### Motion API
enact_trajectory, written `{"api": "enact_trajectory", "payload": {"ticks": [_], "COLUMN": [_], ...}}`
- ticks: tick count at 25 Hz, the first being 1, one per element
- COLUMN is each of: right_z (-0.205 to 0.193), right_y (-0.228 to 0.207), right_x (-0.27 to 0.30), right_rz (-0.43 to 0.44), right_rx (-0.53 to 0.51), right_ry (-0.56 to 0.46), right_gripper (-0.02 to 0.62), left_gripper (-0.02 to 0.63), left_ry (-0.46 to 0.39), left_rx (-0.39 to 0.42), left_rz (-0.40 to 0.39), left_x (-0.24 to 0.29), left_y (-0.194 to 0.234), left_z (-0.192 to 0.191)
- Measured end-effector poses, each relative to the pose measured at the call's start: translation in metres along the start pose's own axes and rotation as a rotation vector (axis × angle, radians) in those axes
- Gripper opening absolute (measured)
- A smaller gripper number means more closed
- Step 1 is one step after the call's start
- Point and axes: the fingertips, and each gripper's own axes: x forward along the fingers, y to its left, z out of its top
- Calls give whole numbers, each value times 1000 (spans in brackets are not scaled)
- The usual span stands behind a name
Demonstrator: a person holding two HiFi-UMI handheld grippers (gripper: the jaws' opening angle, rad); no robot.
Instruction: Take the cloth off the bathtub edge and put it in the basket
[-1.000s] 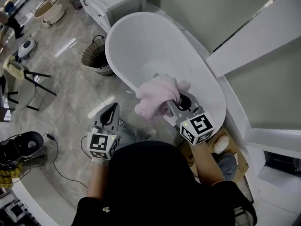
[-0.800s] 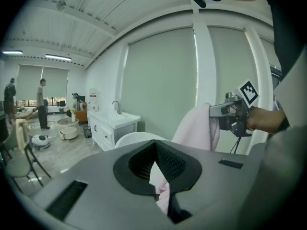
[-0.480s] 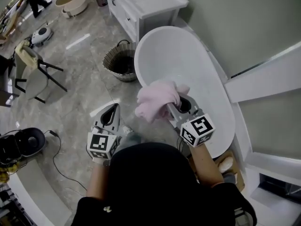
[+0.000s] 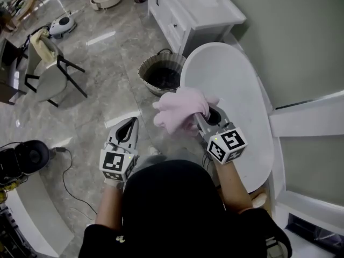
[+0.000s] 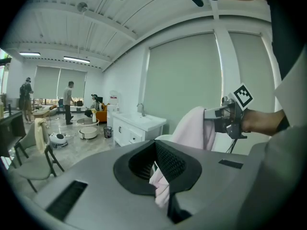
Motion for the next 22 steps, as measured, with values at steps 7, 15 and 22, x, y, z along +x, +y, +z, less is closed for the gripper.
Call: {"api": "enact_trajectory", "payload": {"ticks": [7,15,22], "right_z": [3,-7,7], "right_y": [7,-11,-33], "right_x": [67,146,226], "right_rz": [46,132,211], "right_rx": [16,14,-16], "right_ry": [21,77,117], "right_gripper": [84,84,84], "left_gripper": [6,6,6], "left_ry": [3,15,44], "left_rx": [-46,-80,-118], "left_rz": [53,117,181], "left_x": [2,41,89], "left_y": [45,89,143], "left_z": [-11,-14,-3]}}
